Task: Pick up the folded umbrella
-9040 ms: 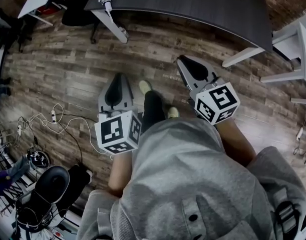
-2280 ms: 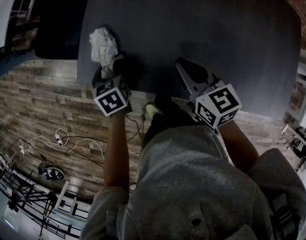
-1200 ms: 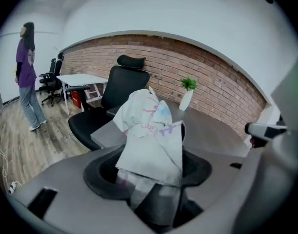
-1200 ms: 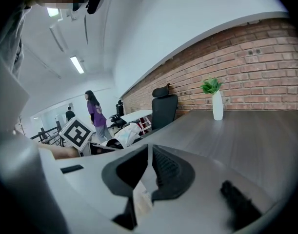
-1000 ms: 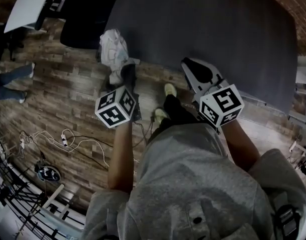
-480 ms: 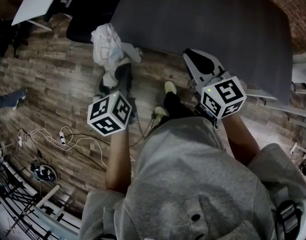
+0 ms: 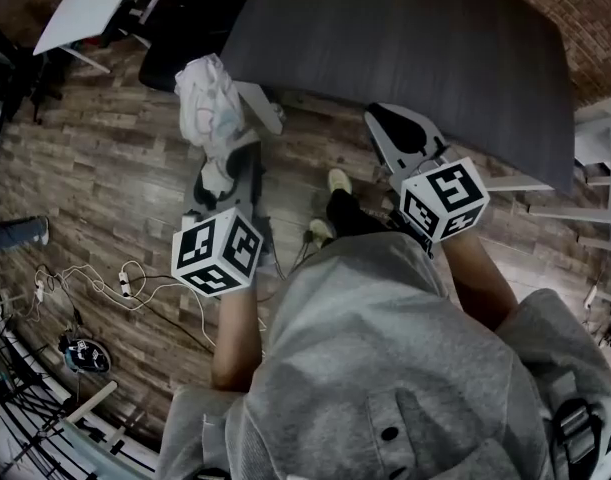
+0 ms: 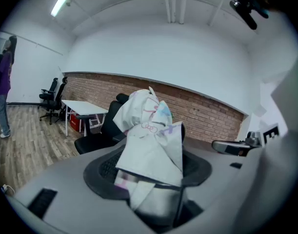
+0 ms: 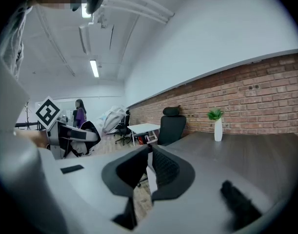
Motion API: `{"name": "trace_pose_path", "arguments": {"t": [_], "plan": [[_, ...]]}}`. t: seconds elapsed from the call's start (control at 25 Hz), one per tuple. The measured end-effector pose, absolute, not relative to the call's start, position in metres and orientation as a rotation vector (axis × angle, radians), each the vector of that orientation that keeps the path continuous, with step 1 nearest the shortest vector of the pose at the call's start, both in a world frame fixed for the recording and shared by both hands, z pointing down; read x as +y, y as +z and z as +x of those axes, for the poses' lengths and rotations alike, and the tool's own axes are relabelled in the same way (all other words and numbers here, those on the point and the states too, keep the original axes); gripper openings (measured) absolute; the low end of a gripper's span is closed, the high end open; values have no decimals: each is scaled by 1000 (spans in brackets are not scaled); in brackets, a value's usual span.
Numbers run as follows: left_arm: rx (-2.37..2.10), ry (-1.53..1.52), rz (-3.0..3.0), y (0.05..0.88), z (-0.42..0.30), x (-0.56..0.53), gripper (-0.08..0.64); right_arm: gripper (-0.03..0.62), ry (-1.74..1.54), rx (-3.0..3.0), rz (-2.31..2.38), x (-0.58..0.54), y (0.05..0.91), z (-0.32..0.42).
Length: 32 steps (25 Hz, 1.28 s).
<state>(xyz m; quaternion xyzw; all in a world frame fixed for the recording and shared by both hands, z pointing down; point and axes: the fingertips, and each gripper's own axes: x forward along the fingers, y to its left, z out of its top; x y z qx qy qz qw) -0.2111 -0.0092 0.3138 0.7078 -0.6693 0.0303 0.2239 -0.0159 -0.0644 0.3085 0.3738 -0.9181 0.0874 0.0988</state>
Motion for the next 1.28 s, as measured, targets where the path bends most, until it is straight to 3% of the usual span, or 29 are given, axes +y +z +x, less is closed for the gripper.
{"name": "trace_pose_path", "arguments": {"t": [1.28], "plan": [[-1871, 40, 2054, 281, -198, 33, 278, 40, 193, -2714, 1184, -36, 289, 0]]}}
